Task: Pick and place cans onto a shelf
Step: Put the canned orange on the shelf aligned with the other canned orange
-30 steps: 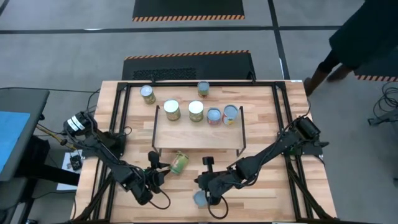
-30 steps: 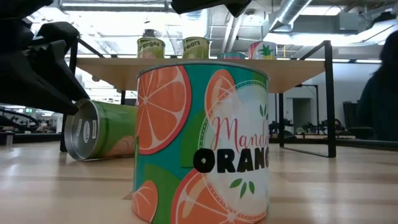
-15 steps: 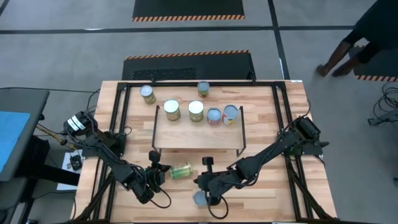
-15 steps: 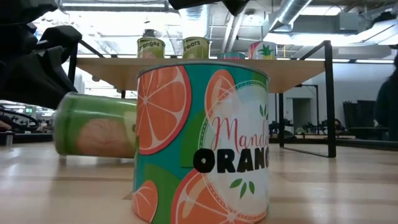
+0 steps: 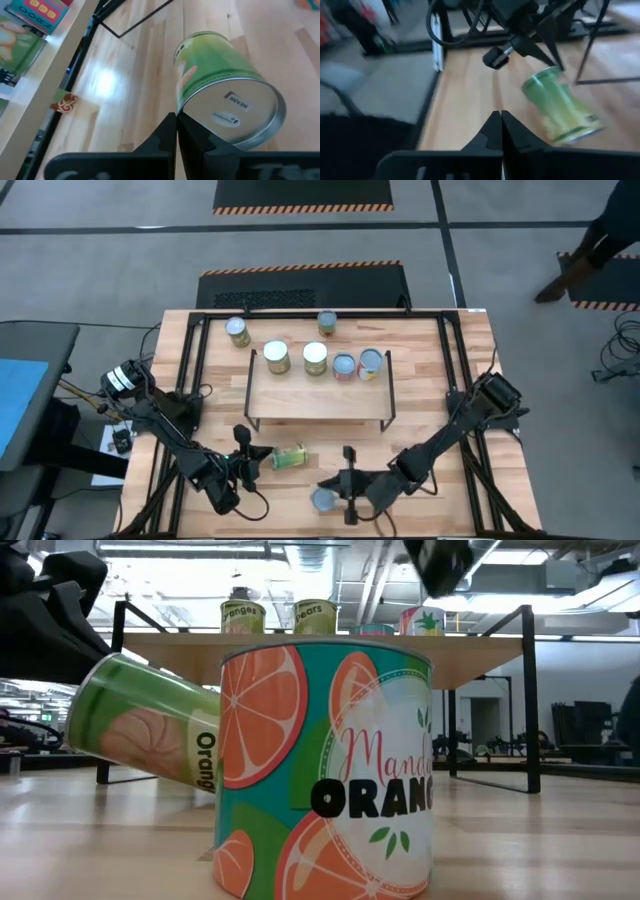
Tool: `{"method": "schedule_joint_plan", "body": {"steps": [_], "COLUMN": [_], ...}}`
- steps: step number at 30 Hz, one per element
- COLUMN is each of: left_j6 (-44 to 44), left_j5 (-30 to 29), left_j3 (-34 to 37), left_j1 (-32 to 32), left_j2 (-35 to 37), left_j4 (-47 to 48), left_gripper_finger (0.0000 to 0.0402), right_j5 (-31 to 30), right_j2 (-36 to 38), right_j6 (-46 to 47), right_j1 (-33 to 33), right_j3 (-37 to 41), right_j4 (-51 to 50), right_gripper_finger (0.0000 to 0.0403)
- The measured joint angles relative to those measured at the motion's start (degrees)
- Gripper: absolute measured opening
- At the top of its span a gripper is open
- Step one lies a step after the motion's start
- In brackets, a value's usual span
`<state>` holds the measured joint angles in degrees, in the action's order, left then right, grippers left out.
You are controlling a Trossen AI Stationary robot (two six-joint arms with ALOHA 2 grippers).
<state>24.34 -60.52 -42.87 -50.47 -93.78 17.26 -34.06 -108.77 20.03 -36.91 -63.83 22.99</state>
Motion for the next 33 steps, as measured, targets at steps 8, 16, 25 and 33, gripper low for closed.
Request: {"method": "schedule_joint_plan", "body": {"steps": [8, 16, 25, 33], "left_j6": [1.45, 1.32, 1.44, 1.46], "left_j5": [1.21, 1.62, 1.69, 1.71], "left_j3": [0.00, 0.00, 0.00, 0.00], "left_j1": [-0.14, -0.12, -0.12, -0.12], "left_j2": [0.02, 0.04, 0.04, 0.04], "left_j4": [-0.88, -1.31, -1.89, -1.86], "left_gripper_finger": [0.0000, 0.0000, 0.0000, 0.0000], "right_j5": [4.99, 11.26, 11.41, 11.53], "right_j2": [-5.09, -6.03, -6.01, -6.01], "right_j6": [17.88, 28.74, 32.62, 36.90], "right_j1": [5.07, 11.13, 11.72, 12.56], "right_j3": [5.91, 5.38, 5.39, 5.39], "right_j4": [14.56, 12.35, 9.86, 6.72], "right_gripper_finger": [0.0076, 0.0191, 0.0184, 0.0154]}}
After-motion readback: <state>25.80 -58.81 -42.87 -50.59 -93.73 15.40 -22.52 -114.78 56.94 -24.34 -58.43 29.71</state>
